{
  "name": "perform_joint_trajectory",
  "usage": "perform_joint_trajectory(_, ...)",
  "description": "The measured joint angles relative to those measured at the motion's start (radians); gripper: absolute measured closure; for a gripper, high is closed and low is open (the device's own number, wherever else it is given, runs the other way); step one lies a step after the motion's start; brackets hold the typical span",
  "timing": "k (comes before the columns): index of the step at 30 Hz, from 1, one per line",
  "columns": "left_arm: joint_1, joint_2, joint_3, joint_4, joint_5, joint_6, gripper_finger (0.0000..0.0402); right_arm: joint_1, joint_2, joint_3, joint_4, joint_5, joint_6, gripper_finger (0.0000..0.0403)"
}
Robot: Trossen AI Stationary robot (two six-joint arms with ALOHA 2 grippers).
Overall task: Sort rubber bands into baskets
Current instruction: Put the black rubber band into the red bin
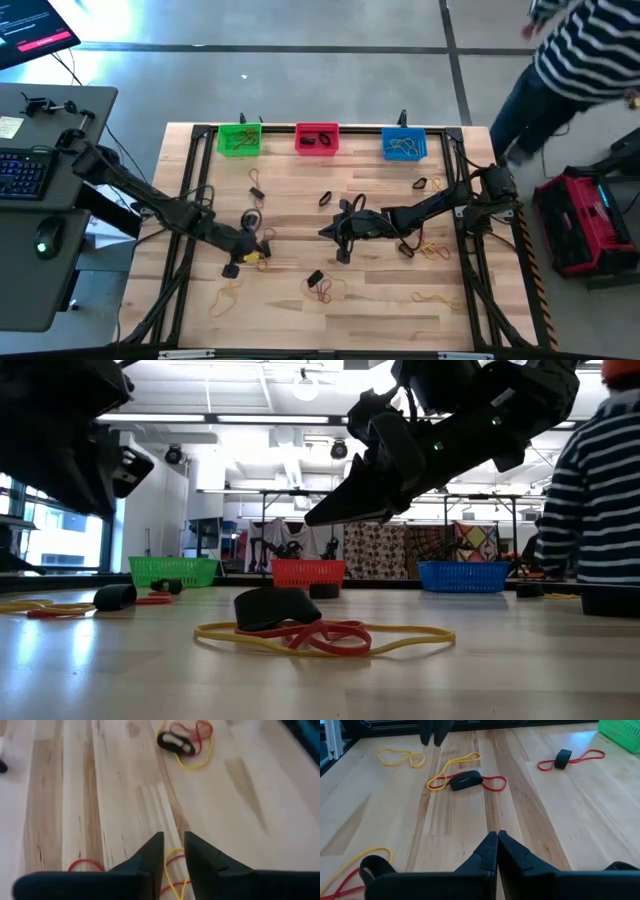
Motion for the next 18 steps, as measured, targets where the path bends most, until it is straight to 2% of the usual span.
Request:
perform_joint_trajectory(10, -0.003, 0.202, 0.117, -0.119, -0.072, 0.051, 0.0259, 0.000, 0.000, 0.000, 0.000, 0.000, 0.000, 0.0402)
perform_joint_trajectory(18, -0.003, 0.222, 0.141, -0.214, -0.132, 0.151, 0.0240, 0.000, 0.000, 0.000, -0.001, 0.000, 0.000, 0.0402)
